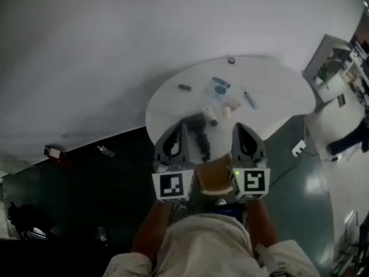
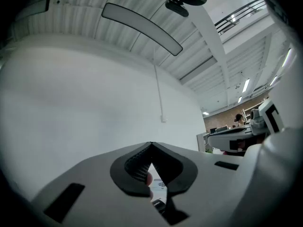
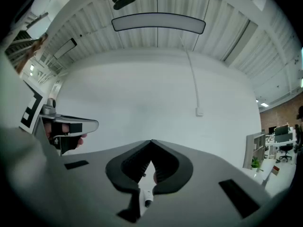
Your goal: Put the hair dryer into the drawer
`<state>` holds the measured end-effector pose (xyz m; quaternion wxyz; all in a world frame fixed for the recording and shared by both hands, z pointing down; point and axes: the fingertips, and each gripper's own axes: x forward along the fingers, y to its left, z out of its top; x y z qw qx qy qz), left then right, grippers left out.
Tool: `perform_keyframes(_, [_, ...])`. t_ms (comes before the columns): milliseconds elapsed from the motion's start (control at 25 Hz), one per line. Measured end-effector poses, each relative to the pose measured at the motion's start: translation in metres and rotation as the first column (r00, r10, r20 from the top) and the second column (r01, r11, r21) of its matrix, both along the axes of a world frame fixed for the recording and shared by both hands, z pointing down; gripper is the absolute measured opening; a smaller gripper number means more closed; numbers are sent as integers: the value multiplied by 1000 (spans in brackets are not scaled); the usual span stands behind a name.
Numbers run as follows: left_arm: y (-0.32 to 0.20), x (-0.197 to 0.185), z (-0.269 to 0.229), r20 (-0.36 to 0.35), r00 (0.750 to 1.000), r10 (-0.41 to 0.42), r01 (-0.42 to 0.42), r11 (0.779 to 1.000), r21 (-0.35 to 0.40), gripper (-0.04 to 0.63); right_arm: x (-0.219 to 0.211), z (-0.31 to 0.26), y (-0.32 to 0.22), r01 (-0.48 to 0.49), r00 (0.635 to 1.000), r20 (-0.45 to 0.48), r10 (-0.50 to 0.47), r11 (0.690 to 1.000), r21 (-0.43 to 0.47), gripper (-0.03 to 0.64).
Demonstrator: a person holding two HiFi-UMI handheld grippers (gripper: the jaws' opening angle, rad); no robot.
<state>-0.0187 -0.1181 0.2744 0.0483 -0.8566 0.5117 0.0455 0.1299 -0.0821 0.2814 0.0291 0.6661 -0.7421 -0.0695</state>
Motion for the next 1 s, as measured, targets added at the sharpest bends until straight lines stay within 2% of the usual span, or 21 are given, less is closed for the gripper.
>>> perform_keyframes(320, [-3,-1,6,-10,1000,-9,9,1000,-15,2,-3,11,-4,7,1000,-21,-7,999,-32,5])
perform_keyframes(640, [-6,-6,13,-10,1000,-25,25,999,-20,2,-4,14,-8,14,1000,-3,-14,1000,-14,6])
perform_keyframes(1000, [-12,-16,21,3,999,-54,54,998,-30,2,-13,38,-23,25,1000,-9,-26,997,-67,6])
